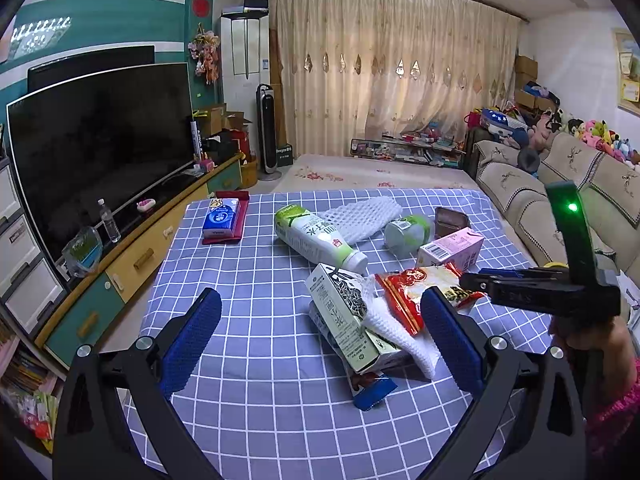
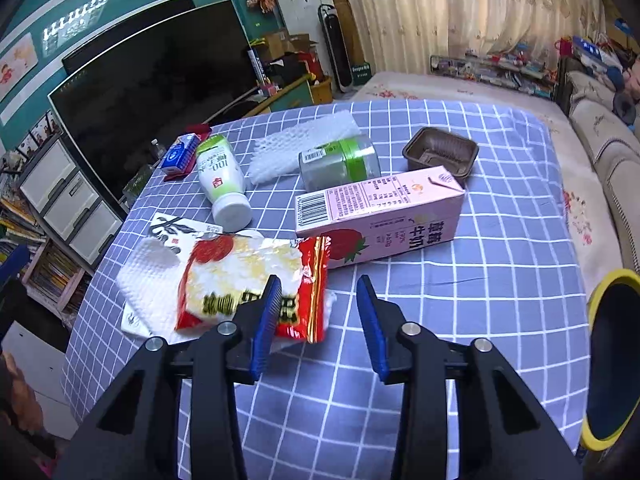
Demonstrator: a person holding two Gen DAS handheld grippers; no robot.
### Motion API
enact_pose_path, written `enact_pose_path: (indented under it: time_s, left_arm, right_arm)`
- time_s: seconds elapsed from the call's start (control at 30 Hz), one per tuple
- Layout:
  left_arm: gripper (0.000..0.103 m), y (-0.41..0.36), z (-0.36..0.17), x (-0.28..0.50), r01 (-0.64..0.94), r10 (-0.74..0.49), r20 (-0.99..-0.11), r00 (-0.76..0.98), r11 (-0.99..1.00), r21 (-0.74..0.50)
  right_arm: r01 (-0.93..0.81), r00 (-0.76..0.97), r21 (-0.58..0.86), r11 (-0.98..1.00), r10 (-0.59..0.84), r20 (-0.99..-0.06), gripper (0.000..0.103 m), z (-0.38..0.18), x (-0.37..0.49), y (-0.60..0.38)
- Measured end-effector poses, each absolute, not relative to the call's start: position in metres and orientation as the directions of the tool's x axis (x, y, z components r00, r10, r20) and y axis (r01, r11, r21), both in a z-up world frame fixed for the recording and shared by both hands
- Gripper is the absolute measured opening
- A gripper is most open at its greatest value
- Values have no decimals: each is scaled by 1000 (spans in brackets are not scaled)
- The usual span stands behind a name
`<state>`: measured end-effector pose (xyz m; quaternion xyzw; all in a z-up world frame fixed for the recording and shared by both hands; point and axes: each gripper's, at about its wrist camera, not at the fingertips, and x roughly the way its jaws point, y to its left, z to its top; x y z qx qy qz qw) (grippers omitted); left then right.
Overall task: Collect trash
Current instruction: 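Grasp the red snack bag with the right gripper and lift it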
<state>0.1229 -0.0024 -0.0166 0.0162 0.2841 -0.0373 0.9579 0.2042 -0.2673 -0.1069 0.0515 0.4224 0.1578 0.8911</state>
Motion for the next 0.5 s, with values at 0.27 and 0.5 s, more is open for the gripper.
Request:
enact_pose_path:
  time_s: [0.27,0.5]
  left_arm:
    - [98,-5,-21,126,87,-67,-553,831,996,10]
    - [98,-10,-24,129,98,-77,-558,826,995,8]
  right_arm:
    - [-248,577,252,935,352,-737,6,-108,217,-261]
    - [-292,619,259,921,388,-683,1,-86,197,-266]
